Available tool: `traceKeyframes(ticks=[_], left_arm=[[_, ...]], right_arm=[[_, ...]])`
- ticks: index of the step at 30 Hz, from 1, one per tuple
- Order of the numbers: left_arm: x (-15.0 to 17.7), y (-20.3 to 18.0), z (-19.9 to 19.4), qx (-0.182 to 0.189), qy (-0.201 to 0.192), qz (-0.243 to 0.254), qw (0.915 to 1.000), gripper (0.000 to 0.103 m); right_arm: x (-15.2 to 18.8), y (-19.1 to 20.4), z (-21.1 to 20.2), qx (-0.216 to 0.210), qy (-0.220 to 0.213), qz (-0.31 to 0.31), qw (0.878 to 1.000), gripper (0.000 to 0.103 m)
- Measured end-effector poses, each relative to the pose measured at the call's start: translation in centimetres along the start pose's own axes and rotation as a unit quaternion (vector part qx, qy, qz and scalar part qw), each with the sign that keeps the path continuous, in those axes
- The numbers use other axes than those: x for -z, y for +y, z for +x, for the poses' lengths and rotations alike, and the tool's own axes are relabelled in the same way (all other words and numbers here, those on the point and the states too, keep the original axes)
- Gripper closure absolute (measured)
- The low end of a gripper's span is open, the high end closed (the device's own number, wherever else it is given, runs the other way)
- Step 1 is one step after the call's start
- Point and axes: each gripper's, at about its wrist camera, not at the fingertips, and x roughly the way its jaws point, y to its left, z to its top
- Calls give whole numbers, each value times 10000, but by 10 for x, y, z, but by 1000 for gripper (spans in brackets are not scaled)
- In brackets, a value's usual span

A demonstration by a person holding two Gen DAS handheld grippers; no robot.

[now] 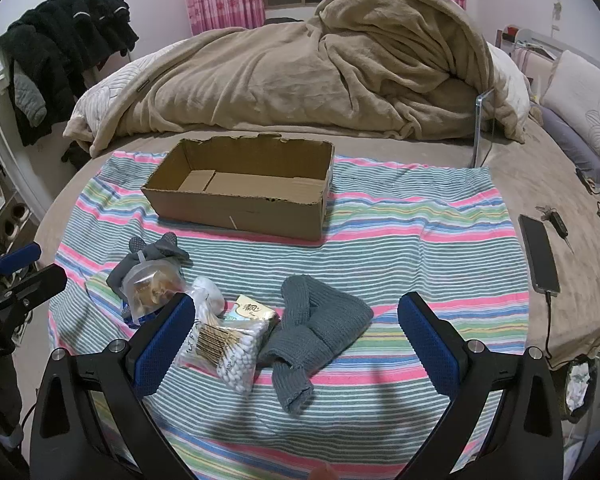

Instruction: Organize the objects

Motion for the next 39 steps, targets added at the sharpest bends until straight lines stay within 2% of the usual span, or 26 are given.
traceKeyframes(ticks=[27,39], left_arm=[[0,9,11,95,128,-152,9998,1],[-5,31,46,-83,295,-207,9993,3]], right_arm=[[-1,-3,3,15,54,11,10000,0],[-7,-24,24,226,184,97,9995,0]])
